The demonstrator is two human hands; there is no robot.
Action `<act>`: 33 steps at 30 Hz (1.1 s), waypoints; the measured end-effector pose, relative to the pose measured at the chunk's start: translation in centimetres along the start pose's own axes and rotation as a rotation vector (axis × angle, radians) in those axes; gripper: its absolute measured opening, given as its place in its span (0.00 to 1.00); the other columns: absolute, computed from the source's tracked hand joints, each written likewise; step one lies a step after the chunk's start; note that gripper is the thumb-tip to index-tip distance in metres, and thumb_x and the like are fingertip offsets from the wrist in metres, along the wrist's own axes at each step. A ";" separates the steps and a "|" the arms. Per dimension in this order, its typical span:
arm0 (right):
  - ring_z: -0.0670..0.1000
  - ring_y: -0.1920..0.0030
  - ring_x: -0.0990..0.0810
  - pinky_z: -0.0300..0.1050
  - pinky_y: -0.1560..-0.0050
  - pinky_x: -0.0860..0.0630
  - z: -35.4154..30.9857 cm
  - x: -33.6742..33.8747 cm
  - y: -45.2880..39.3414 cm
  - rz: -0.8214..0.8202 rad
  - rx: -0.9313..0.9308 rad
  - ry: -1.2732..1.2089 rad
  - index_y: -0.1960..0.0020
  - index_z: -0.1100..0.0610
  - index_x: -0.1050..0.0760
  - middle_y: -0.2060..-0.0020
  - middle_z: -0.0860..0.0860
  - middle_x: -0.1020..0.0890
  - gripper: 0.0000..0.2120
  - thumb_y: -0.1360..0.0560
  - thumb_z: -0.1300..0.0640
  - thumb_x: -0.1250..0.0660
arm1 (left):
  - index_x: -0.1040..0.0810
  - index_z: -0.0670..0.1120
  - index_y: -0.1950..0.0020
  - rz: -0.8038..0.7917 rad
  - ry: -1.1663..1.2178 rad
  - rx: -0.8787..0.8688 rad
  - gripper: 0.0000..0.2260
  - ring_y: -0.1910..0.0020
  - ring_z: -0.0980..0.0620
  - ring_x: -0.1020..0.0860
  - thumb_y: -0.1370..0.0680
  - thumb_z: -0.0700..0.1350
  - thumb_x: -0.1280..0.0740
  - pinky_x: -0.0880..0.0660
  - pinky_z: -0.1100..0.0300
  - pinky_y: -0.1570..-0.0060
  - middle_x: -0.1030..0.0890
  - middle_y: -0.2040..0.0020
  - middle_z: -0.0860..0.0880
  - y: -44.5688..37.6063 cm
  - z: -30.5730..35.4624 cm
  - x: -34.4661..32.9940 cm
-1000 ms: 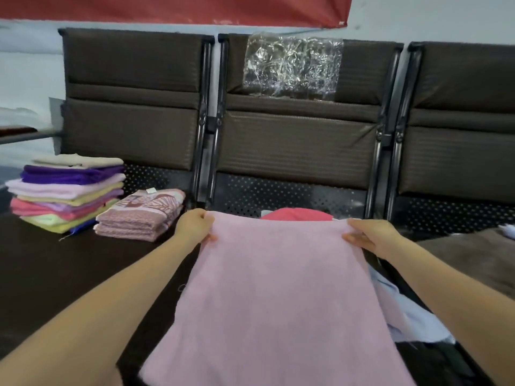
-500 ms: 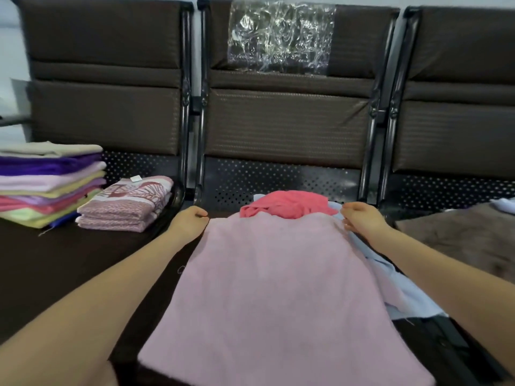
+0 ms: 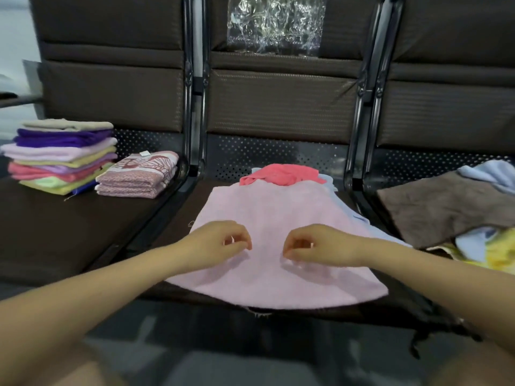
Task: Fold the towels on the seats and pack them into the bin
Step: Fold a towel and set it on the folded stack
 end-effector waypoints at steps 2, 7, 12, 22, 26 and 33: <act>0.47 0.59 0.25 0.45 0.51 0.26 -0.7 -1.7 1.3 -0.078 0.037 0.040 0.50 0.50 0.22 0.56 0.50 0.19 0.09 0.27 0.47 0.29 | 0.21 0.54 0.50 -0.081 -0.088 -0.083 0.04 0.57 0.61 0.27 0.22 0.47 0.35 0.30 0.66 0.53 0.25 0.57 0.58 1.5 0.5 -1.8; 0.43 0.54 0.31 0.39 0.49 0.30 -1.3 -4.3 2.8 -0.047 0.194 0.304 0.44 0.47 0.28 0.55 0.44 0.28 0.19 0.30 0.43 0.28 | 0.24 0.55 0.46 -0.081 -0.161 -0.134 0.11 0.52 0.60 0.29 0.24 0.55 0.41 0.29 0.60 0.48 0.28 0.53 0.57 2.5 0.5 -2.6; 0.46 0.50 0.26 0.44 0.45 0.29 -0.8 -3.4 2.4 0.023 0.188 0.262 0.46 0.54 0.23 0.52 0.47 0.22 0.08 0.21 0.52 0.36 | 0.24 0.54 0.44 0.159 -0.186 0.142 0.19 0.47 0.53 0.28 0.28 0.61 0.42 0.29 0.56 0.44 0.28 0.51 0.54 3.3 -2.3 -0.5; 0.47 0.57 0.27 0.45 0.52 0.28 -0.9 -4.3 1.6 0.049 0.152 0.263 0.55 0.47 0.31 0.59 0.44 0.25 0.05 0.24 0.49 0.36 | 0.28 0.54 0.40 0.158 0.064 0.555 0.19 0.60 0.54 0.23 0.28 0.51 0.27 0.28 0.59 0.59 0.21 0.58 0.51 6.8 -5.7 1.5; 0.42 0.61 0.31 0.38 0.56 0.32 -1.3 -4.2 1.7 0.022 0.180 0.303 0.54 0.43 0.34 0.63 0.40 0.30 0.14 0.29 0.39 0.31 | 0.27 0.53 0.37 0.103 0.099 0.589 0.20 0.64 0.56 0.24 0.27 0.49 0.28 0.29 0.63 0.61 0.22 0.61 0.51 7.6 -5.9 1.3; 0.43 0.47 0.31 0.38 0.46 0.32 -0.1 -4.9 2.3 0.006 0.295 0.406 0.30 0.44 0.35 0.47 0.44 0.29 0.33 0.31 0.33 0.34 | 0.25 0.53 0.38 0.141 0.000 0.587 0.17 0.69 0.55 0.26 0.26 0.50 0.30 0.32 0.62 0.68 0.25 0.69 0.52 9.8 -6.4 1.9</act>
Point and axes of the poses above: each hand's wrist, its own y-axis away from the middle knuckle, its own x-axis out of the back of the hand, z = x × y, the point moved 4 cm from there along -y, towards the middle knuckle
